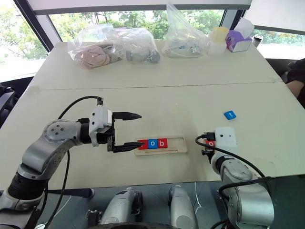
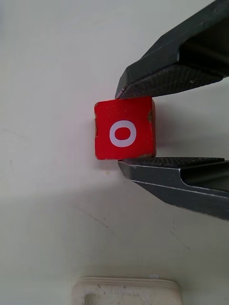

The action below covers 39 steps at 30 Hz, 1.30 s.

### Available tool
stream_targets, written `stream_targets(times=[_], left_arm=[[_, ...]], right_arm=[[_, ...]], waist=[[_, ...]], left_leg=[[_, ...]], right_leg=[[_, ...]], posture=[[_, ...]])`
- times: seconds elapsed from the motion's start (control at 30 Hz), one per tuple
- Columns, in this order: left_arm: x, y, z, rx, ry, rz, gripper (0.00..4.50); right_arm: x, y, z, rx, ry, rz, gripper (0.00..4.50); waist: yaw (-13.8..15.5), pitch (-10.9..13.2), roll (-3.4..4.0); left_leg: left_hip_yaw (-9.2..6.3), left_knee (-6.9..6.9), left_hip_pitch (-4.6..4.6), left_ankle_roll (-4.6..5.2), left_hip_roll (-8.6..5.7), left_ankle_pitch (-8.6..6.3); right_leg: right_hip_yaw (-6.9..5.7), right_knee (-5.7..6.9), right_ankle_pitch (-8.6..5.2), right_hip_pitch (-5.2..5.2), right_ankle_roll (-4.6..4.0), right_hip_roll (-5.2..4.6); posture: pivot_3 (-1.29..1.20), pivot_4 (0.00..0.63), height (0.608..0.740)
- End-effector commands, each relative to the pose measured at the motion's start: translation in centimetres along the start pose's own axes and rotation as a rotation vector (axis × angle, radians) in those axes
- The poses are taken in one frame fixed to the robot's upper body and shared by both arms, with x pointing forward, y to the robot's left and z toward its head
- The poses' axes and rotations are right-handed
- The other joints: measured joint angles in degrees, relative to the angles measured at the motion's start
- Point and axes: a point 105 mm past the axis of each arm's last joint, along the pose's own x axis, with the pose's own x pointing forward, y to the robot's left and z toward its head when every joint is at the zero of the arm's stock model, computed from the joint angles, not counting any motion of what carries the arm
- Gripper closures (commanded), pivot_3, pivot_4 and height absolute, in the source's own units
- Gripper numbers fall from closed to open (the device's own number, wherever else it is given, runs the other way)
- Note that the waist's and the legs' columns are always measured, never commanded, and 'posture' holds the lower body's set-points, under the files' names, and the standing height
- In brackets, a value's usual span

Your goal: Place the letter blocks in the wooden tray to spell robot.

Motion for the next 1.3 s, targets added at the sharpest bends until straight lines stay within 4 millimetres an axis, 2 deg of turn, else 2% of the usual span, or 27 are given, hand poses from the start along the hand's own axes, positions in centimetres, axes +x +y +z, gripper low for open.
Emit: stream_targets(times=[0.03,0.2,0.4,0.43,0.5,0.63,0.77,0.83,0.93,1.0,1.17,1.3], left_arm=[[-0.1,0.0,0.7,0.038,-0.014,-0.006,0.0],[-0.1,-0.1,0.7,0.04,-0.012,-0.004,0.0],[-0.2,0.0,0.8,0.039,-0.012,0.004,0.0],[-0.2,0.0,0.8,0.039,-0.012,0.004,0.0],[-0.2,0.0,0.8,0.04,-0.013,0.005,0.0],[0.0,0.1,0.9,0.042,-0.016,0.006,0.0],[0.2,0.1,0.9,0.046,-0.026,0.001,0.0],[0.5,0.1,0.9,0.047,-0.033,0.0,0.0],[0.6,0.3,1.0,0.05,-0.038,0.001,0.0],[0.6,0.3,1.0,0.055,-0.036,0.001,0.0],[0.6,0.4,1.2,0.063,-0.037,0.005,0.0],[0.5,0.5,1.3,0.066,-0.038,0.009,0.0]], right_arm=[[0.2,-0.1,0.9,0.012,-0.04,-0.01,3.36],[0.6,0.8,1.3,0.007,-0.046,0.022,3.36],[0.6,1.0,1.2,-0.018,-0.029,0.063,0.19],[0.5,1.1,1.3,-0.023,-0.031,0.074,0.03],[0.1,1.1,1.8,-0.084,-0.039,0.123,0.03],[-1.6,1.8,3.9,-0.339,-0.098,0.387,0.03],[-2.6,0.7,4.7,-0.542,-0.128,0.647,0.03],[-2.3,-0.9,4.5,-0.617,-0.132,0.721,0.03],[-1.9,-2.0,4.9,-0.726,-0.23,0.83,0.03],[-0.9,-2.8,4.8,-0.805,-0.255,0.839,0.03],[1.4,-3.6,5.0,-0.895,-0.297,0.863,0.03],[2.8,-3.8,4.4,-0.951,-0.296,0.891,0.03]], waist=[[-0.02,0.0,0.0],[0.03,0.0,0.0],[-0.02,0.0,0.0],[-0.02,0.0,0.0],[-0.02,0.01,0.01],[0.04,0.03,-0.01],[0.27,0.05,-0.07],[0.34,0.06,-0.11],[0.13,0.09,-0.16],[0.05,0.09,-0.16],[0.06,0.1,-0.17],[0.41,0.1,-0.16]], left_leg=[[0.0,-0.01,0.0,0.0,0.0,0.0],[0.01,0.01,0.01,0.01,-0.01,0.01],[0.01,0.0,0.0,0.01,-0.01,0.0],[0.01,0.0,0.0,0.01,-0.01,0.0],[0.0,0.0,0.0,0.01,-0.01,0.0],[0.0,0.02,0.0,0.01,-0.04,0.0],[-0.07,0.0,0.01,0.02,-0.03,0.0],[-0.15,0.0,0.02,0.03,-0.07,-0.01],[-0.13,0.05,0.06,0.04,-0.1,-0.01],[-0.09,0.09,0.1,0.05,-0.1,0.0],[-0.06,0.1,0.22,0.05,-0.09,0.0],[-0.04,0.1,0.24,0.06,-0.1,0.0]], right_leg=[[0.0,0.0,0.0,0.0,0.0,0.0],[0.0,0.0,0.0,0.01,0.0,0.0],[0.0,-0.01,0.0,0.0,0.0,0.0],[0.0,-0.02,0.0,0.0,0.0,0.0],[0.0,0.0,0.0,0.0,0.01,0.0],[0.0,-0.05,-0.02,0.04,0.03,-0.04],[-0.07,-0.1,-0.16,0.09,0.25,-0.02],[-0.12,-0.13,-0.19,0.18,0.28,-0.01],[-0.11,-0.24,-0.19,0.31,0.29,0.0],[-0.09,-0.24,-0.19,0.34,0.29,0.01],[-0.07,-0.17,-0.17,0.4,0.27,0.01],[-0.07,-0.07,-0.08,0.4,0.12,0.03]], posture=[[0.0,0.15,0.74],[0.0,0.15,0.74],[0.0,0.15,0.74],[0.0,0.15,0.74],[0.0,0.15,0.74],[0.0,0.15,0.74],[0.0,0.15,0.74],[0.0,0.15,0.74],[0.0,0.15,0.74],[0.0,0.15,0.74],[0.0,0.15,0.74],[0.0,0.15,0.74]])
